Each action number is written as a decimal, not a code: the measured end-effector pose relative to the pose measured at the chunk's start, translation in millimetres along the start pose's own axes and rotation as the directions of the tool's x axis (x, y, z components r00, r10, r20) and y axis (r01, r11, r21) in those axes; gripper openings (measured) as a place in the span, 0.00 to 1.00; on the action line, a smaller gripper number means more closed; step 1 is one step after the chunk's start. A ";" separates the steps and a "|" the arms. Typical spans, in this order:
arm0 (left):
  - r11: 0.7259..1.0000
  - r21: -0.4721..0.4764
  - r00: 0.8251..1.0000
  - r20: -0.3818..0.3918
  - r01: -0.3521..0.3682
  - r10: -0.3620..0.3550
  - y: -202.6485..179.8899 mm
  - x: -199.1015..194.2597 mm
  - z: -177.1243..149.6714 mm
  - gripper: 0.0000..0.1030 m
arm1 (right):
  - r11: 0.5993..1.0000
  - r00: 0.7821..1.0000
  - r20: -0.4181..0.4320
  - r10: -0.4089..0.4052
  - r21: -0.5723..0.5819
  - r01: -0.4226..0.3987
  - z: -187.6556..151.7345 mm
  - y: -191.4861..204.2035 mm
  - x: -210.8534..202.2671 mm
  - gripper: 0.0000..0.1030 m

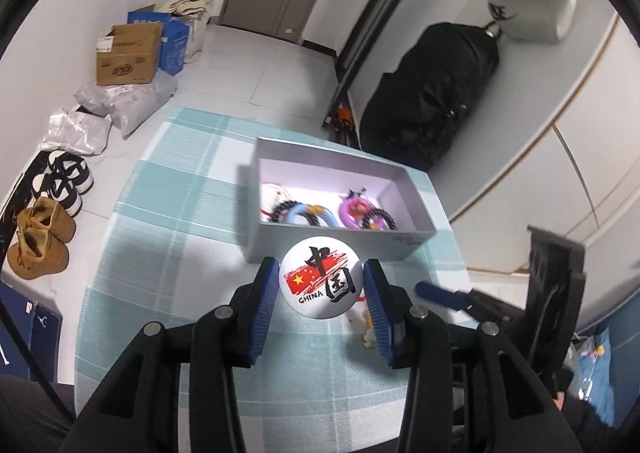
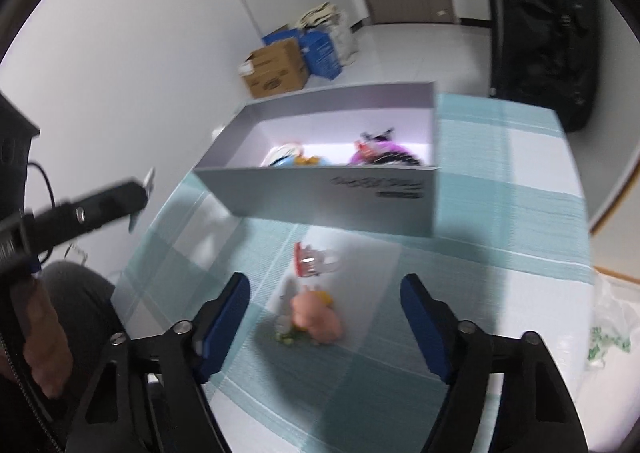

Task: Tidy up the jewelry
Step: 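Lift the CHINA badge with the left tool while the right tool grasps the pacifier charm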

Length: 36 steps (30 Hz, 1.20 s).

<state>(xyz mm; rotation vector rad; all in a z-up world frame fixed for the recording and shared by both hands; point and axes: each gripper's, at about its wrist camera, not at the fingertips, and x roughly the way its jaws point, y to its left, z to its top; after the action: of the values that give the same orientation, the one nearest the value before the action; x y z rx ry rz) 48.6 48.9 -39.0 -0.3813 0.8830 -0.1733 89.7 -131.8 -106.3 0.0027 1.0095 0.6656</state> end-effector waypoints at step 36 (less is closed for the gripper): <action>1.000 0.004 0.999 0.040 -0.019 0.019 13.8 -6.5 9.5 0.36 | 0.997 1.000 0.016 -0.012 -0.074 0.013 14.3 17.8 32.2 0.28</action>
<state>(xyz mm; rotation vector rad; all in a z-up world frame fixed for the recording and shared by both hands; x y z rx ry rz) 51.8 65.9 -34.4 -0.3711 0.8467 -0.1499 103.2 -96.6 -118.2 -0.0634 0.9683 0.6903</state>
